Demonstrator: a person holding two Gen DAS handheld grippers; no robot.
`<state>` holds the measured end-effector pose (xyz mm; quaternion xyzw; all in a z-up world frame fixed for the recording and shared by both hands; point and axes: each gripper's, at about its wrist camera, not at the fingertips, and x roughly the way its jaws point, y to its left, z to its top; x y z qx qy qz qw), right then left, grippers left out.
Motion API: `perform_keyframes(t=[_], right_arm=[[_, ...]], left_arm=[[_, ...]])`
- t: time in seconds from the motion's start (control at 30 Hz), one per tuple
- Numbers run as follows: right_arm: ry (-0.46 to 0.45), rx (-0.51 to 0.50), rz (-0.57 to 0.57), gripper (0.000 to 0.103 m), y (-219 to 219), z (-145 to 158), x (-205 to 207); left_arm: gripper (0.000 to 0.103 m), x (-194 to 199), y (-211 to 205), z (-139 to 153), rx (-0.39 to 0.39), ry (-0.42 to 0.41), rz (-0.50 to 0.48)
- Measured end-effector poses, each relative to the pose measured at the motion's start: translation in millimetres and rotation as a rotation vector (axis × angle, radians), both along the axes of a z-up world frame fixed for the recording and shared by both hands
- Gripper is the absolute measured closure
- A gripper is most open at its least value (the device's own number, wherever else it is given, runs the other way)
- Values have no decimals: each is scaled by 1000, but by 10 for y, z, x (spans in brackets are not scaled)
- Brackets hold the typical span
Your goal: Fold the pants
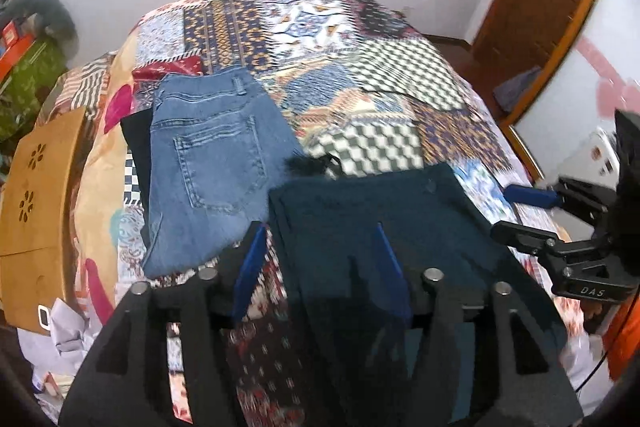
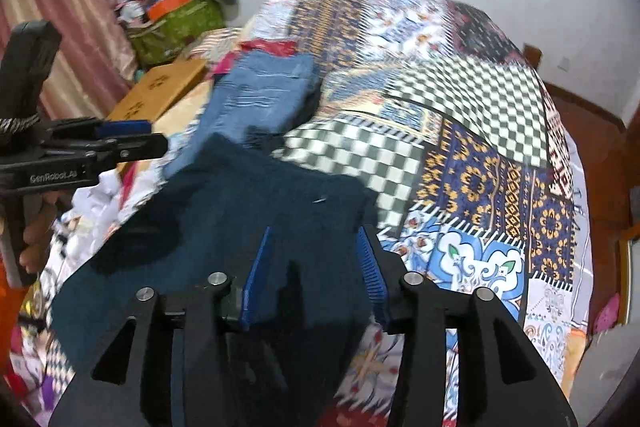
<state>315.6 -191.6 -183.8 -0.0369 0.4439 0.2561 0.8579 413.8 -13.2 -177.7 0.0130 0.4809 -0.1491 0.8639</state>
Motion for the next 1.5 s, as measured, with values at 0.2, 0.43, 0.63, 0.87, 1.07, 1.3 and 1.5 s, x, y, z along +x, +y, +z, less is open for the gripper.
perform_keyframes(t=[0.2,0.43,0.63,0.87,1.07,1.3,1.5], right_arm=[[42,-17,72,43,133,-55,-367],[75,-118,105,43,153,-458,-742],[62,-111,52,43,54,-378,-871],[35,-86,-12,39,-82,-336,-1049],[89,-4,-83,36,-341,-372,-1125],[99,30,-131,33,-456,-400,-1185],[77,0,-116,31,-450,-324,-1184]], left_arm=[[31,-514,-172,-192,73,47,-85],[23,-905,-79,-604,158,57,-59],[23,-1118,94,-534,116,47,-10],[19,-1347,318,-528,87,51,54],[19,-1567,559,-675,152,69,123],[21,-1510,775,-681,81,106,192],[20,-1400,584,-309,87,-4,157]])
